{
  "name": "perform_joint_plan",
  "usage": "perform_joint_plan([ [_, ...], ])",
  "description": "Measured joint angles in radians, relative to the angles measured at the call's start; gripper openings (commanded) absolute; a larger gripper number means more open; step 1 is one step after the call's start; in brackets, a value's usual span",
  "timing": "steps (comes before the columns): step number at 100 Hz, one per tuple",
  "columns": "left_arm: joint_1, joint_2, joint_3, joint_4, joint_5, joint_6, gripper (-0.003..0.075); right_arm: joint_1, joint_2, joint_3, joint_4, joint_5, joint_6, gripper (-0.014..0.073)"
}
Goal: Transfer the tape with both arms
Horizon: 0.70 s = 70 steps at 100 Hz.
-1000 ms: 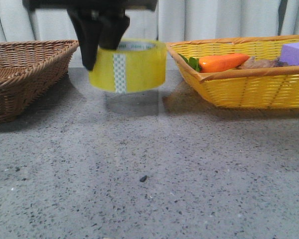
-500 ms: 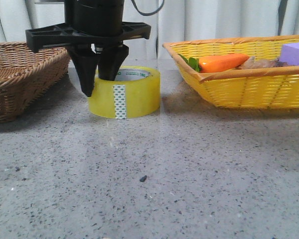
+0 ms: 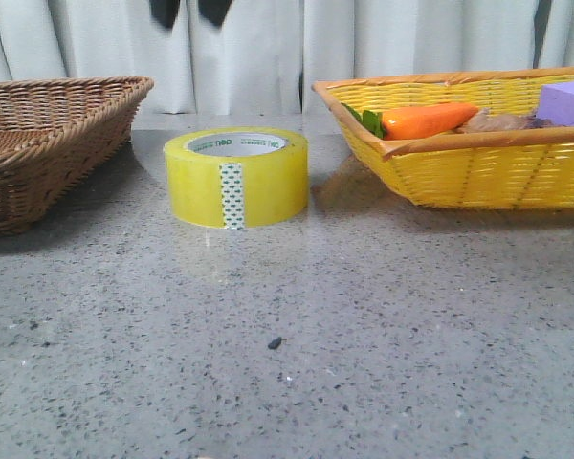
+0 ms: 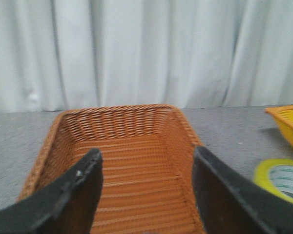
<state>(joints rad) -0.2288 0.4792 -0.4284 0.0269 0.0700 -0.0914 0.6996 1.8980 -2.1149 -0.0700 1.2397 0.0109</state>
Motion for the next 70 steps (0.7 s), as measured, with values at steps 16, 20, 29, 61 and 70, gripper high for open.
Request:
perform_joint_plan([
  [16, -0.104, 0.08, -0.062, -0.001, 0.007, 0.0, 0.0405, 0.0, -0.144, -0.002, -0.049, -0.019, 0.0, -0.0029],
  [20, -0.126, 0.114, -0.08, -0.001, 0.007, 0.0, 0.0405, 0.0, -0.181, -0.002, -0.063, -0.019, 0.0, -0.0058],
  [29, -0.188, 0.202, -0.135, -0.001, 0.016, 0.0, 0.0405, 0.0, -0.25, -0.004, -0.086, -0.019, -0.002, -0.0074],
  [61, -0.413, 0.599, -0.423, 0.005, 0.146, 0.042, 0.0406, 0.0, -0.451, -0.012, -0.167, -0.01, -0.002, -0.0074],
  [70, -0.452, 0.716, -0.526, 0.006, 0.248, 0.054, 0.0406, 0.0, -0.484, -0.012, -0.181, 0.001, -0.002, -0.0074],
])
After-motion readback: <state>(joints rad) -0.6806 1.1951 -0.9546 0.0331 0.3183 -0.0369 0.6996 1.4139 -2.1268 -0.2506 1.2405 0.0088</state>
